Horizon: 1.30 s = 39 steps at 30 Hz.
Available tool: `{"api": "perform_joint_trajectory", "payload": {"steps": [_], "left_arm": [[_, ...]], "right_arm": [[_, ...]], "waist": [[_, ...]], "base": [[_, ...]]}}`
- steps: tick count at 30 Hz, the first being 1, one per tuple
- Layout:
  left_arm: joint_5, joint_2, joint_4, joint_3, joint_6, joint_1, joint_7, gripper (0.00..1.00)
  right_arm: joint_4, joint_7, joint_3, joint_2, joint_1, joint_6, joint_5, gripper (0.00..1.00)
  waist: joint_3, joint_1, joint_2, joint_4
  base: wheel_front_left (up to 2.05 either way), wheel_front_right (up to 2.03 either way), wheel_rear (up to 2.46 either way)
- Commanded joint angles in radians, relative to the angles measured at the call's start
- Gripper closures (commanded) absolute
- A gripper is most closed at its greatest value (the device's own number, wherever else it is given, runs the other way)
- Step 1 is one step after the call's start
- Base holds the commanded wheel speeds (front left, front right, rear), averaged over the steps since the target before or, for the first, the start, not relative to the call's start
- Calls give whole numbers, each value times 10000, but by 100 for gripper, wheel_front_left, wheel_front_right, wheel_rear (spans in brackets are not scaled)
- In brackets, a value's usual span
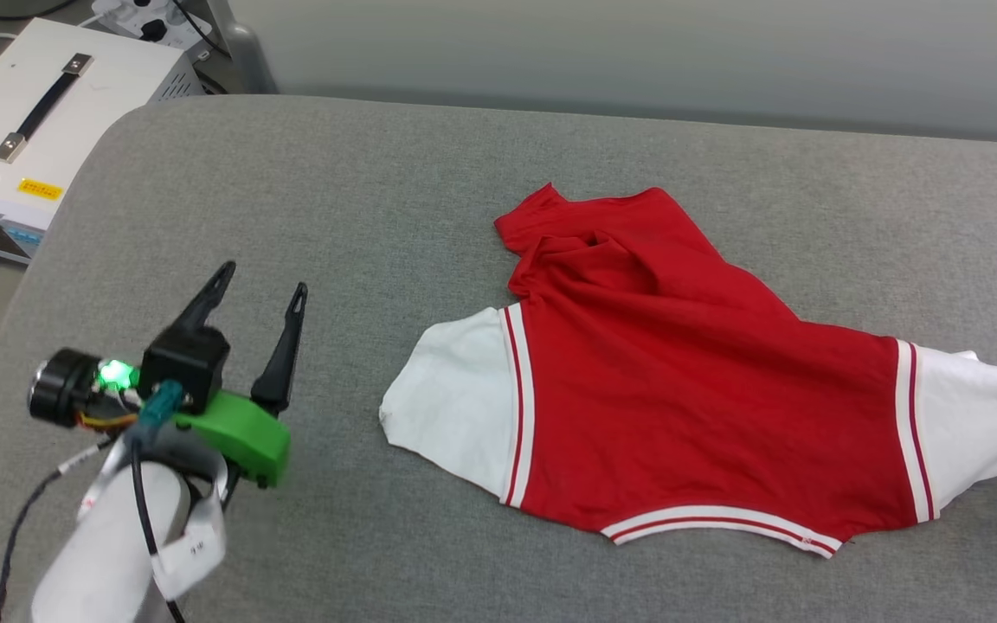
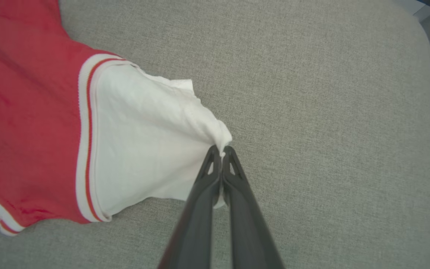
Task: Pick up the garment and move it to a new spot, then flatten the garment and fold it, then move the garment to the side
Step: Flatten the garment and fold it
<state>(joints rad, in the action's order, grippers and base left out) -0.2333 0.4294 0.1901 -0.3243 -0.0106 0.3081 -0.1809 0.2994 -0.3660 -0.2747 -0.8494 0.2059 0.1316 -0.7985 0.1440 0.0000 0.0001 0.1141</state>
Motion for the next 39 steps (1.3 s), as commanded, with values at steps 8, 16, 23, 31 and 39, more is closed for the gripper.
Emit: {"api": "perform_joint_trajectory", "payload": {"steps": [8,16,23,31,39], "left_arm": [[-1565,844,488,-1708,-1184,2384,3937,0],[-5125,1918,10,-4401,-1197,4204,7876,0],[-6374,2042,694,-6249,-1199,4999,8822,0],[-6925,1728,1908,-7855,-1199,5342,8412,0],[-7236,1513,2679,-9180,-1200,5482,8130,100]], "right_arm": [[-128,124,107,247,-138,-9,32,100],[-279,85,27,451,103,-9,151,100],[-439,35,-214,591,650,-9,245,100],[-371,129,-593,687,1211,-9,306,100],[-188,274,-920,733,1456,-9,237,100]], "waist": [[219,0,-1,-172],[597,0,-1,-344],[1068,0,-1,-612],[1499,0,-1,-880],[1574,0,-1,-936]], "base": [[0,0,0],[0,0,0],[0,0,0],[0,0,0],[0,0,0]]}}
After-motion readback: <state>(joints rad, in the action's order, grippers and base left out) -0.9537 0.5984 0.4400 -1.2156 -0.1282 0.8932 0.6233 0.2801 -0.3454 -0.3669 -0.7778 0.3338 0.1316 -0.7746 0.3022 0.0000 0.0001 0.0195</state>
